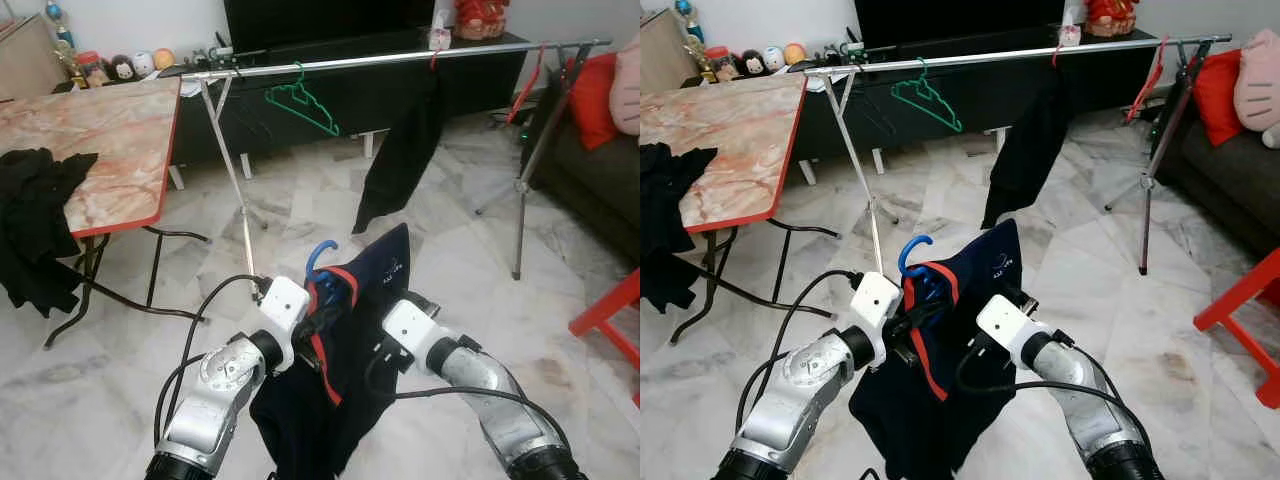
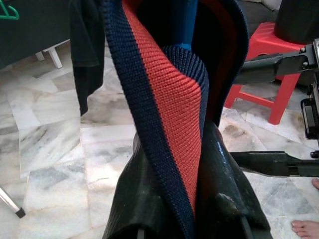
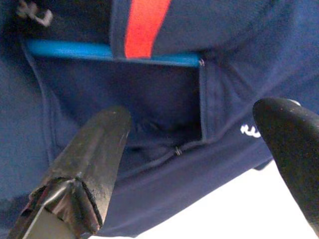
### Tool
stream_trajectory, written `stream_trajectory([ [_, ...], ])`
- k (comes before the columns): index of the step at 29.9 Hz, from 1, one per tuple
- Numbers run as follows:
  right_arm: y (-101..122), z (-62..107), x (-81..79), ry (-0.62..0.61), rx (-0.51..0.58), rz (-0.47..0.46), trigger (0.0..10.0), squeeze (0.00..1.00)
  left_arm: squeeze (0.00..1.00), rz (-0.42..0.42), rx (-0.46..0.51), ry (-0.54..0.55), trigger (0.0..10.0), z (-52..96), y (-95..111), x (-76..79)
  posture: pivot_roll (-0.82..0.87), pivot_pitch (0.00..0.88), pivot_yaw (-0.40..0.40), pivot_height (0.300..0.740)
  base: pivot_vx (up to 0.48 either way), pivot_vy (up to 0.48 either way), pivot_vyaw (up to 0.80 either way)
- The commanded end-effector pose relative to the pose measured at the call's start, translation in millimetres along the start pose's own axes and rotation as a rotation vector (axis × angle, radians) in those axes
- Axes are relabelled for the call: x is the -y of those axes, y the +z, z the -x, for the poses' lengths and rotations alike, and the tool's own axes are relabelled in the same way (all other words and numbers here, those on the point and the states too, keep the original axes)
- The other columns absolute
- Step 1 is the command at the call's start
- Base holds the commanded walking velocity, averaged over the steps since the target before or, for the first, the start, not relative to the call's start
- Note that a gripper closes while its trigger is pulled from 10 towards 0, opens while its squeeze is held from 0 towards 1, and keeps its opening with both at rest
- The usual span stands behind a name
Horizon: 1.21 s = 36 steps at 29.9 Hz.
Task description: Hang hanger
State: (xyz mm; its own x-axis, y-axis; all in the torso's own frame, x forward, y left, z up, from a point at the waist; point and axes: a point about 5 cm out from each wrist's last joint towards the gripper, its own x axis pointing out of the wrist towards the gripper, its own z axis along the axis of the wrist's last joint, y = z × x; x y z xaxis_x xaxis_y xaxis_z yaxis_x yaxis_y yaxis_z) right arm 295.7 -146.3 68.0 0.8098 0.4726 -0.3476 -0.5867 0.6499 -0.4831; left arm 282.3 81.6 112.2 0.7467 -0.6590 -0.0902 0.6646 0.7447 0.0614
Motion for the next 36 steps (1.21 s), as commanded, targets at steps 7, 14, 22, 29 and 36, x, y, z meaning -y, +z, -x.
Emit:
stream_trajectory([
  [7, 29, -6.3, -7.5, 0.005, 0.145, -0.067, 10.0, 0.00, 0.00, -0.009, 0.049, -0.002, 10.0, -2.0, 12, -1.5, -0.15, 0.000, 0.049, 0.740, 0.000, 0.000, 0.00],
  [14, 39, -8.3, -12.4, -0.013, 0.186, -0.100, 10.0, 0.00, 0.00, -0.011, 0.047, -0.009, 10.0, -0.7, 11, 0.3, -0.14, 0.000, 0.051, 0.740, 0.000, 0.000, 0.00],
  [22, 39, -9.3, -9.6, -0.094, 0.167, -0.151, 10.0, 0.00, 0.00, -0.012, 0.045, -0.016, 10.0, 0.4, 9, 2.1, -0.14, 0.000, 0.054, 0.740, 0.000, 0.000, 0.00],
  [29, 43, -5.4, -26.1, 0.048, 0.186, -0.144, 10.0, 0.00, 0.00, -0.012, 0.042, -0.018, 10.0, 1.3, 8, 2.1, -0.15, 0.000, 0.055, 0.740, 0.000, 0.000, 0.00],
  [36, 42, -8.0, -21.8, -0.016, 0.148, -0.154, 10.0, 0.00, 0.00, -0.012, 0.052, -0.028, 10.0, 0.1, 10, 4.4, -0.15, 0.000, 0.054, 0.740, 0.000, 0.000, 0.00],
])
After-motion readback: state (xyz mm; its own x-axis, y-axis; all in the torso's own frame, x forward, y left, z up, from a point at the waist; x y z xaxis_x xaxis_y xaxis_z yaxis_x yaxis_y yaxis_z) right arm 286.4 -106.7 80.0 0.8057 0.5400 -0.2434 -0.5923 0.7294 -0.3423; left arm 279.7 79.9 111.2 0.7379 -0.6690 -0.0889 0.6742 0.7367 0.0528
